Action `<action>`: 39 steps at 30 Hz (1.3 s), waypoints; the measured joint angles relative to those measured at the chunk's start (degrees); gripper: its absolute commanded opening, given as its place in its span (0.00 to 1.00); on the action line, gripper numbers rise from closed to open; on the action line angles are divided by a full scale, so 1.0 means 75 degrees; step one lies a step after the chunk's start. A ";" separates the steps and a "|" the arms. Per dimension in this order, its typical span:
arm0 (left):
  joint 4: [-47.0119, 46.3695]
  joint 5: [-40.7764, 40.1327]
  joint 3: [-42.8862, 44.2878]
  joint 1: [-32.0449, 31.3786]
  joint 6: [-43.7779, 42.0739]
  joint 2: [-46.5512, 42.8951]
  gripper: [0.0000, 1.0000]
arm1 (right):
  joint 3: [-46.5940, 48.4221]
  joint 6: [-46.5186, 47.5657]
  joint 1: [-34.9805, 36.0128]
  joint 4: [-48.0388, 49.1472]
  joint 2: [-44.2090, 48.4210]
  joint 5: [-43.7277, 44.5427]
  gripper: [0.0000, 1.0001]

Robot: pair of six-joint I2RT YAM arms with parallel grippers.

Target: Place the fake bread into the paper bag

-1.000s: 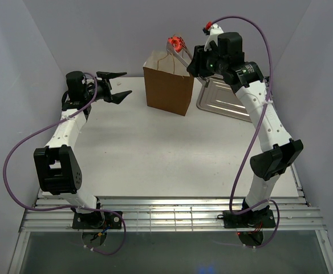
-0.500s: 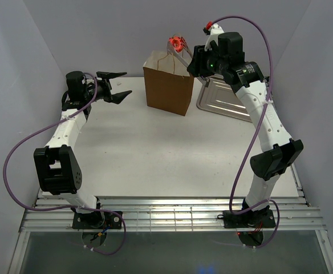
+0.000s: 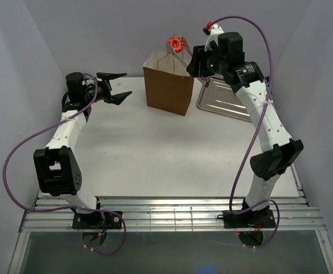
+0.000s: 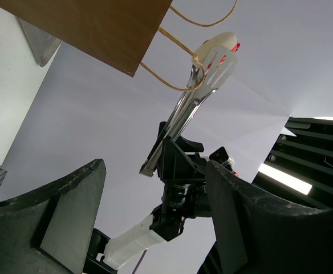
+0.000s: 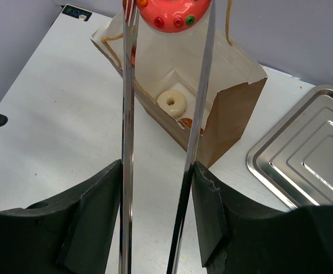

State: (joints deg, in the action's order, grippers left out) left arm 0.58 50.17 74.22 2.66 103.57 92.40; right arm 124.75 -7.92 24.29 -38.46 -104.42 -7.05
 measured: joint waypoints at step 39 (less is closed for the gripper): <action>0.0323 -0.0015 -0.0102 -0.0038 -0.0230 -0.0265 0.82 | -0.0248 0.0137 -0.0082 -0.0061 0.0522 0.1049 0.55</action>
State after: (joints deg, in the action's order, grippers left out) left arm 3.01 50.06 73.45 2.37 101.84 90.41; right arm 122.89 -6.90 23.68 -38.92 -100.51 0.82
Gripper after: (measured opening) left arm 0.812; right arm 0.557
